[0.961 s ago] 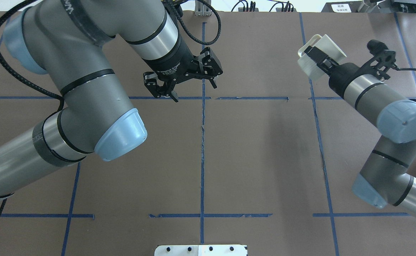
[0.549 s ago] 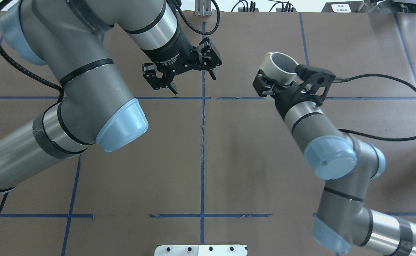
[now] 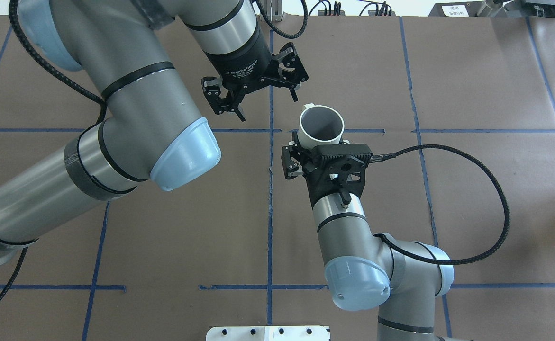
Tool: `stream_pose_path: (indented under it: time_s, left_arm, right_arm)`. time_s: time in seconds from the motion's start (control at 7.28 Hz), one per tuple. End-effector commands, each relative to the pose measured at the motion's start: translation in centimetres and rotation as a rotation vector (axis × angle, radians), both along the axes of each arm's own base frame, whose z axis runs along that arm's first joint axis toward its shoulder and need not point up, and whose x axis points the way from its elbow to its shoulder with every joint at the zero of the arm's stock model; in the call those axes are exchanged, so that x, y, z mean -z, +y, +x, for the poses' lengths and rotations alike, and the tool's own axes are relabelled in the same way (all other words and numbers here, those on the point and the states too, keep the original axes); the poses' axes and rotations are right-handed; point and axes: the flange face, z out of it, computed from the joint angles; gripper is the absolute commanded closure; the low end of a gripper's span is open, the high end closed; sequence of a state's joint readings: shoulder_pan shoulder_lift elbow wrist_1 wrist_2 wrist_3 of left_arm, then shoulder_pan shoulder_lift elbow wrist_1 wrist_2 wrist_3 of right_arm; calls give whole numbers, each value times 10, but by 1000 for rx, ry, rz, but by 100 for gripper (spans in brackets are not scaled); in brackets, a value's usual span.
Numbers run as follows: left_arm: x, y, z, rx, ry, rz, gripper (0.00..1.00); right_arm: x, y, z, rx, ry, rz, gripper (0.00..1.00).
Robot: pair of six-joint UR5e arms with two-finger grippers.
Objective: Left arm hands cup to right arm to dump lemon
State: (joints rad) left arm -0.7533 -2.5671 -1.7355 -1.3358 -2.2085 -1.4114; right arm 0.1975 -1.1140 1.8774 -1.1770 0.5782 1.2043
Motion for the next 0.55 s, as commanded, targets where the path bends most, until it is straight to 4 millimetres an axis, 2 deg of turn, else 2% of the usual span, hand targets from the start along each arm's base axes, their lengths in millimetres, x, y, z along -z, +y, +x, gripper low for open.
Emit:
stream_pose_path:
  time_s: [0.0, 0.14, 0.41]
  left_arm:
    - [-1, 0, 3, -4, -23, -22, 0]
    - [-3, 0, 5, -7, -32, -30, 2]
    - [-5, 11, 24, -32, -43, -34, 12]
  right_arm:
    - [1, 11, -7, -8, 77, 42, 79]
    - [4, 11, -6, -9, 135, 68, 78]
    - [10, 10, -9, -9, 191, 94, 74]
